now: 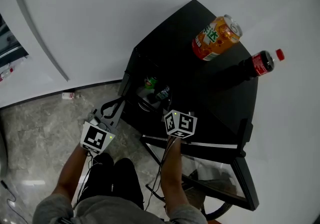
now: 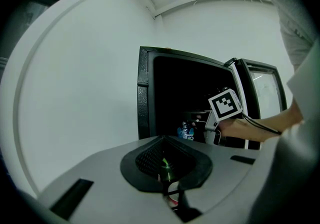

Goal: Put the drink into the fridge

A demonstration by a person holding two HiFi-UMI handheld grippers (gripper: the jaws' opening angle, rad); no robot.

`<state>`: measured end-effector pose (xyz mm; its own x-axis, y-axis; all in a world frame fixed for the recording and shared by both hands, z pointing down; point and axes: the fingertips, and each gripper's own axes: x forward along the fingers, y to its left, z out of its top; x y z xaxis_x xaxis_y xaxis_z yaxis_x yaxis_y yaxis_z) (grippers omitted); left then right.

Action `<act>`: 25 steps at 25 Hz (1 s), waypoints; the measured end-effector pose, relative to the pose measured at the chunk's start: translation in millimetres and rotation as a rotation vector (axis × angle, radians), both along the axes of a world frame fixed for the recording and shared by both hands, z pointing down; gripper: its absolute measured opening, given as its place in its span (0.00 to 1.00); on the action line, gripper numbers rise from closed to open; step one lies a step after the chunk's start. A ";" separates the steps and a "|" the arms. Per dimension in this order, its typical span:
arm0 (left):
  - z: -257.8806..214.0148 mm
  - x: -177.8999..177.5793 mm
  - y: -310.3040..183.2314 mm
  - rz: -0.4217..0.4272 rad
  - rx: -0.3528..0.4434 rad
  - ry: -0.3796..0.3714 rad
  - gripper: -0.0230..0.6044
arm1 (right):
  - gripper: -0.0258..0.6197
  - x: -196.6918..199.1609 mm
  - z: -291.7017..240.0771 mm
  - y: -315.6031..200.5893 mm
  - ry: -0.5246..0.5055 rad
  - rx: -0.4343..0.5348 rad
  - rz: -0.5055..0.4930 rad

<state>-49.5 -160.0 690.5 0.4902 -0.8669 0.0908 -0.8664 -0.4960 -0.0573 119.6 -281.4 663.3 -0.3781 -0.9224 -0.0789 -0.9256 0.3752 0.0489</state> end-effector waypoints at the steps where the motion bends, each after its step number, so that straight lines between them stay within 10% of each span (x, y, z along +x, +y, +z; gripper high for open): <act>1: 0.5 0.3 0.6 0.002 0.002 0.001 0.04 | 0.34 0.1 0.2 0.0 -0.005 -0.002 0.001; 25: -71.5 -6.5 45.7 0.020 0.019 0.011 0.04 | 0.34 -17.6 -42.9 71.7 -0.005 -0.073 -0.030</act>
